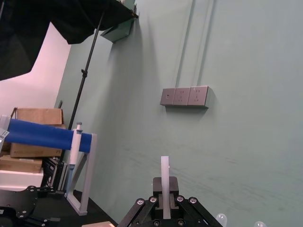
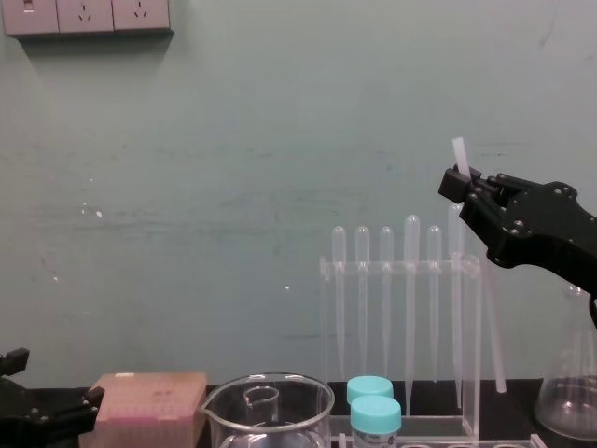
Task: Pick up the stirring rod with one hand, then place it down.
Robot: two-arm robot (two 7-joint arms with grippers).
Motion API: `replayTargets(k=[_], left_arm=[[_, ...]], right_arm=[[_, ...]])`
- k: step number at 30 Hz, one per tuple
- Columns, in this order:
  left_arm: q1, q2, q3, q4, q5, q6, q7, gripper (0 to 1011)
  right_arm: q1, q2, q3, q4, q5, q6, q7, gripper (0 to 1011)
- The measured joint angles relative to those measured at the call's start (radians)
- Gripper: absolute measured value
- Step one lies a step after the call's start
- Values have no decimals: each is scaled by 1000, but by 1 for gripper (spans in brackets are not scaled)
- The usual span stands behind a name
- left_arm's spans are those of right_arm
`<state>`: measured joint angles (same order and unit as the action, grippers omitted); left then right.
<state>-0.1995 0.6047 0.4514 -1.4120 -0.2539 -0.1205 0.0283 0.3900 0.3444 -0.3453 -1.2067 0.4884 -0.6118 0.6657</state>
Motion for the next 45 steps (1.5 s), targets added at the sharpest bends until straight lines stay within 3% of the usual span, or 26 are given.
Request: replayTargets(k=[26, 34, 45], left_arm=[[0, 0, 0, 0, 0, 0, 0, 1000], [0, 0, 0, 0, 0, 0, 0, 1000], [0, 0, 0, 0, 0, 0, 0, 1000]], right_arm=[[0, 0, 0, 0, -1, 0, 0, 70], [-7, 9, 4, -20, -2, 9, 43, 70], [-60, 38, 8, -84, 29, 54, 107, 70]])
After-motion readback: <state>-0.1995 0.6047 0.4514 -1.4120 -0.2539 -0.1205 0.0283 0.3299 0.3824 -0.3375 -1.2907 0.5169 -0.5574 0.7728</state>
